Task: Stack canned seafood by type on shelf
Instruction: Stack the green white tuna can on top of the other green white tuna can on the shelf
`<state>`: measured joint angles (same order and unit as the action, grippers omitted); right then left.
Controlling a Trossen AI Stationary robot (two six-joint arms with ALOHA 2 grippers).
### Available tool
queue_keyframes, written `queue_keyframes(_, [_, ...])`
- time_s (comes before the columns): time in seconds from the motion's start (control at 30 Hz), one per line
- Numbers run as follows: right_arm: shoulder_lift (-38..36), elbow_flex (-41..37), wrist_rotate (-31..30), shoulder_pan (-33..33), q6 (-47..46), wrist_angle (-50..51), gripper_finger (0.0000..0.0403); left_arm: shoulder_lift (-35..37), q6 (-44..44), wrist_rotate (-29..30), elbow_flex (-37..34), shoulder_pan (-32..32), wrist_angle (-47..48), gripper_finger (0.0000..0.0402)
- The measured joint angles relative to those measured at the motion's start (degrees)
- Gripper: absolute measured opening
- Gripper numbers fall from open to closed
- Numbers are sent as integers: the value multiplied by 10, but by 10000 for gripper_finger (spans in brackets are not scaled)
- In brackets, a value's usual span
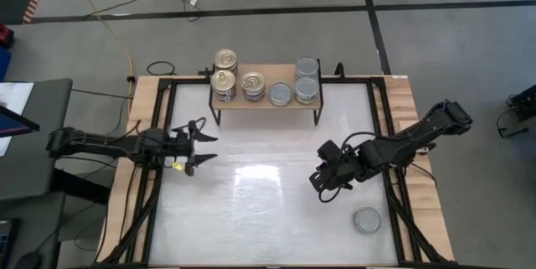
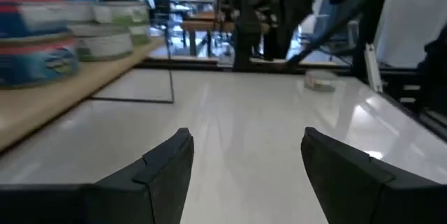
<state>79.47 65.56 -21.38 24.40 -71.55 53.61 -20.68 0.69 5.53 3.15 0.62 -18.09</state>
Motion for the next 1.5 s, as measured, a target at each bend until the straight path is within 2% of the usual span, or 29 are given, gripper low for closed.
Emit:
queue_keyframes(0.1, [0, 0, 70, -6, -3, 16, 22, 48, 0, 4, -7, 0, 9, 254])
queue_keyframes(0.33, [4, -3, 250, -5, -41, 127, 20, 141, -22, 4, -10, 0, 75, 254])
queue_keyframes(0.5, [4, -23, 312, 59, -109, 158, 19, 156, 10, 4, -11, 0, 88, 254])
queue_keyframes(0.7, [4, -102, 368, 173, -198, 45, 19, 156, 20, 4, -12, 0, 113, 254])
queue_keyframes(0.87, [4, -143, 365, 268, -306, -18, 19, 155, 21, 2, -12, 0, 159, 254])
queue_keyframes(1.0, [4, -162, 339, 304, -349, -20, 19, 153, 21, 2, -12, 0, 184, 254])
queue_keyframes(1.1, [5, -178, 333, 307, -349, -36, 18, 152, 21, 2, -12, 0, 186, 254])
queue_keyframes(1.27, [4, -192, 270, 302, -336, -73, 18, 152, 21, 2, -12, 0, 187, 254])
queue_keyframes(1.5, [1, -240, 265, 261, -313, -149, 18, 150, 21, 2, -13, 0, 174, 254])
